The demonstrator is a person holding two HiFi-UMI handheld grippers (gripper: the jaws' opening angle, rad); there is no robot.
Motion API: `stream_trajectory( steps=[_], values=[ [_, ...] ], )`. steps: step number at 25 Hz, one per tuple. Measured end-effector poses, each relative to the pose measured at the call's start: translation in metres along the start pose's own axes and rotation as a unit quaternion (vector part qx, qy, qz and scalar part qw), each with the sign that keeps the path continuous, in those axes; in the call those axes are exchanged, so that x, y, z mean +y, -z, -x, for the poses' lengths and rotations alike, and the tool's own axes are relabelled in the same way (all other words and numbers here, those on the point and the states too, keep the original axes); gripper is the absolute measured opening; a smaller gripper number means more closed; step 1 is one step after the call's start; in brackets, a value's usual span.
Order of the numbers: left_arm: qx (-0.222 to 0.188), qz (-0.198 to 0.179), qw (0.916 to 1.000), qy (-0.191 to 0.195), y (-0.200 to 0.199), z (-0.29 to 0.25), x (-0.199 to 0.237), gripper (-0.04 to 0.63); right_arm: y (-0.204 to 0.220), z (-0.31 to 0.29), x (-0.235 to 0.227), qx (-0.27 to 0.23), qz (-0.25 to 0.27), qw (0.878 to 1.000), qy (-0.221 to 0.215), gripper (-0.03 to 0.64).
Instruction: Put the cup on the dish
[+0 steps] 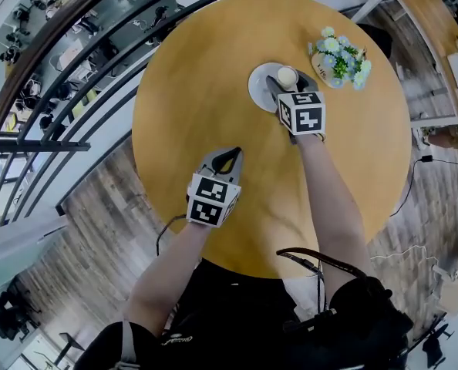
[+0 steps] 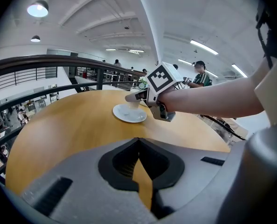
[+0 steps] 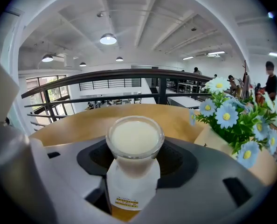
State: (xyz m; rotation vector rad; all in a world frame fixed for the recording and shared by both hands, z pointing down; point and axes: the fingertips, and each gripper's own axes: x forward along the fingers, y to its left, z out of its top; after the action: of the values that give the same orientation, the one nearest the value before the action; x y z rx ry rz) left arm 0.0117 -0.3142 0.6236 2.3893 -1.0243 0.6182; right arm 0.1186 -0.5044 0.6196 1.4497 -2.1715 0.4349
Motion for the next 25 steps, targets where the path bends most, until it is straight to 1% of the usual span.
stream_trajectory(
  steps=[5, 13, 25],
  values=[
    [-0.005, 0.007, 1.0, 0.003, -0.001, 0.002, 0.001, 0.0, 0.007, -0.007, 0.004, 0.013, -0.01, 1.0, -0.008, 0.258],
    [-0.003, 0.01, 0.9999, -0.001, -0.001, 0.002, 0.004, 0.0, 0.013, -0.016, 0.002, 0.024, -0.013, 1.0, -0.007, 0.258],
    [0.002, 0.006, 1.0, 0.004, -0.002, -0.002, 0.004, 0.0, 0.024, -0.021, 0.0, 0.033, -0.013, 0.999, -0.004, 0.258]
  ],
)
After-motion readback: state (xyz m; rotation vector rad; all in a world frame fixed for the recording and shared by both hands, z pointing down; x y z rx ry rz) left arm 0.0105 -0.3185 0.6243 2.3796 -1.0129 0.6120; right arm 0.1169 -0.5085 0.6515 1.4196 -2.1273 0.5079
